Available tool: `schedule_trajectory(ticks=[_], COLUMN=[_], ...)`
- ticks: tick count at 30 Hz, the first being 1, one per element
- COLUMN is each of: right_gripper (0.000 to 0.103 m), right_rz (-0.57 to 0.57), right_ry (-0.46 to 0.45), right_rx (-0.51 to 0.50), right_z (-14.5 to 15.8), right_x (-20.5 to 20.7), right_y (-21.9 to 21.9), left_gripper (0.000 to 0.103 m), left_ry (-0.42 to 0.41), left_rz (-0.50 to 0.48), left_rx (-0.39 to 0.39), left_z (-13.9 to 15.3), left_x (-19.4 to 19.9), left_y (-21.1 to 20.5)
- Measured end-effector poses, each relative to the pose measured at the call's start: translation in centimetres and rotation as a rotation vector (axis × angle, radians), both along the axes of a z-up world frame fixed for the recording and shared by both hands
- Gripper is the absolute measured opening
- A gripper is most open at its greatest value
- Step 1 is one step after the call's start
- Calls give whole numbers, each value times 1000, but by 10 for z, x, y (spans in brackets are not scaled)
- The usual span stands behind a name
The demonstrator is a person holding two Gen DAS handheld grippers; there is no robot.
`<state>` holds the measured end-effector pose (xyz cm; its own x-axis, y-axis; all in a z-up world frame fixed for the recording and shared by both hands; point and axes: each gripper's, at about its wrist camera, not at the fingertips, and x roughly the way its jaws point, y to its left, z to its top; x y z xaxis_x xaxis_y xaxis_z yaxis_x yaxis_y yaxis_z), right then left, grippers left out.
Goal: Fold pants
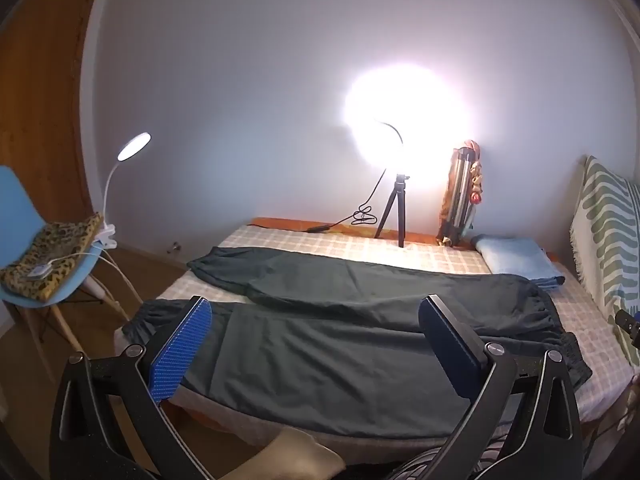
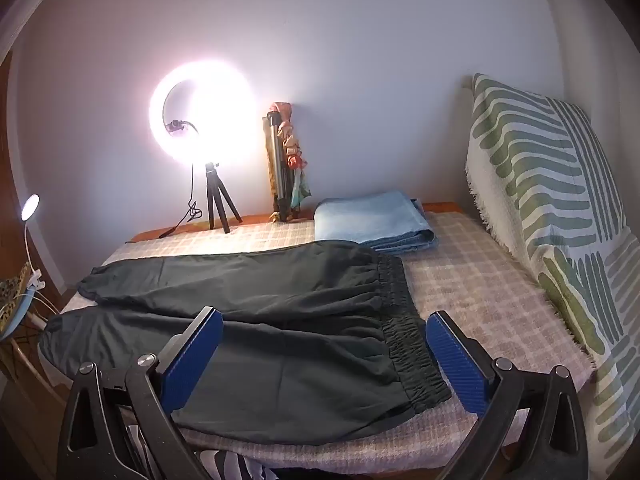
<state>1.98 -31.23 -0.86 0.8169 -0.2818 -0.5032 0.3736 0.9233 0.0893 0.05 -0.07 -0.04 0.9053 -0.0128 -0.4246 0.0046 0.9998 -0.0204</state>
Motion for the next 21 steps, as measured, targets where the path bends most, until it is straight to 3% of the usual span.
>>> schedule_trajectory(ticks=[21], right_gripper=[103], right_rz=[25], right_ry=[15], right_rx=[-17], right_z=[2], right_x=[3], right_y=[10], left_gripper=[103], left_ry=[3], left_rz=[-9], left_rx=[-29], left_z=[1], left_x=[-1], left_y=[3])
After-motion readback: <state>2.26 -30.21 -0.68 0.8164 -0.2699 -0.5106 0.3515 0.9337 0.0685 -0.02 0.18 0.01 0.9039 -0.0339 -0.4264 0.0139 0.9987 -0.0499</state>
